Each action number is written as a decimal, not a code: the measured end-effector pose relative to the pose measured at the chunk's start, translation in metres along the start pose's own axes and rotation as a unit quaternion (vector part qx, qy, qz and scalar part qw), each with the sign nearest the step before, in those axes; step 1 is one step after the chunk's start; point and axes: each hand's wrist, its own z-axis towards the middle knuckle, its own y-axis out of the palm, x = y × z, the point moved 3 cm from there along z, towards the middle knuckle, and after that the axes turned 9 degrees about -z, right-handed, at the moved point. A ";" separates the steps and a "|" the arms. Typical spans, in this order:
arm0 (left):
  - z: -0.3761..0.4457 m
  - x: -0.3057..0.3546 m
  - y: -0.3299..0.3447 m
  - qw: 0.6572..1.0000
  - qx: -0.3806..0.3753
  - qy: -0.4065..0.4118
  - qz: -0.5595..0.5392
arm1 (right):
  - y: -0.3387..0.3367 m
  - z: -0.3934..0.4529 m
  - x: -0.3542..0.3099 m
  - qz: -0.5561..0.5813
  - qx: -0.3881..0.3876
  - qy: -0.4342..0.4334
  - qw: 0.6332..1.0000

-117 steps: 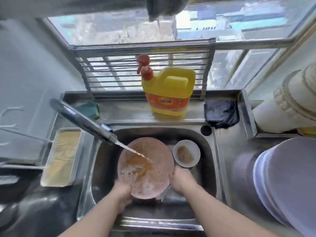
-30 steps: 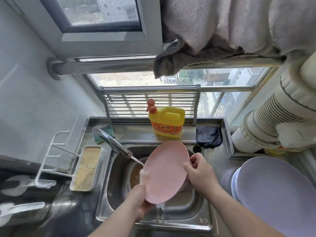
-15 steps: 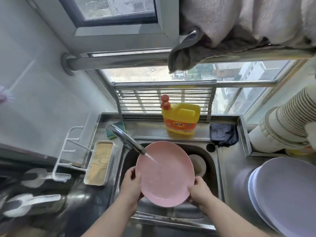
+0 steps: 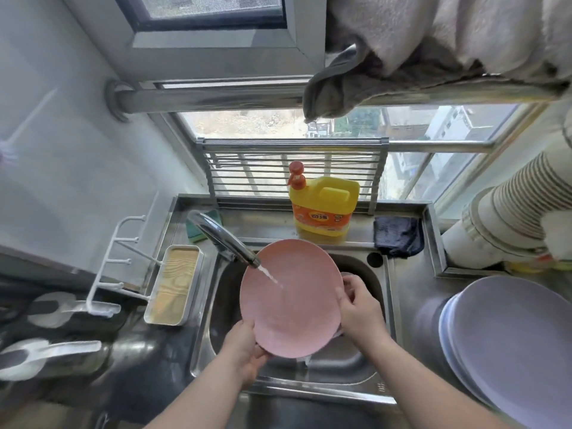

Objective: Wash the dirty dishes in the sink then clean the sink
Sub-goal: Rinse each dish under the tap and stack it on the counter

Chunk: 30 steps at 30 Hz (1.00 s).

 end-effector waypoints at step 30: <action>0.014 0.058 -0.041 0.974 0.012 0.227 0.018 | 0.105 -0.010 0.026 0.230 -0.122 0.258 0.930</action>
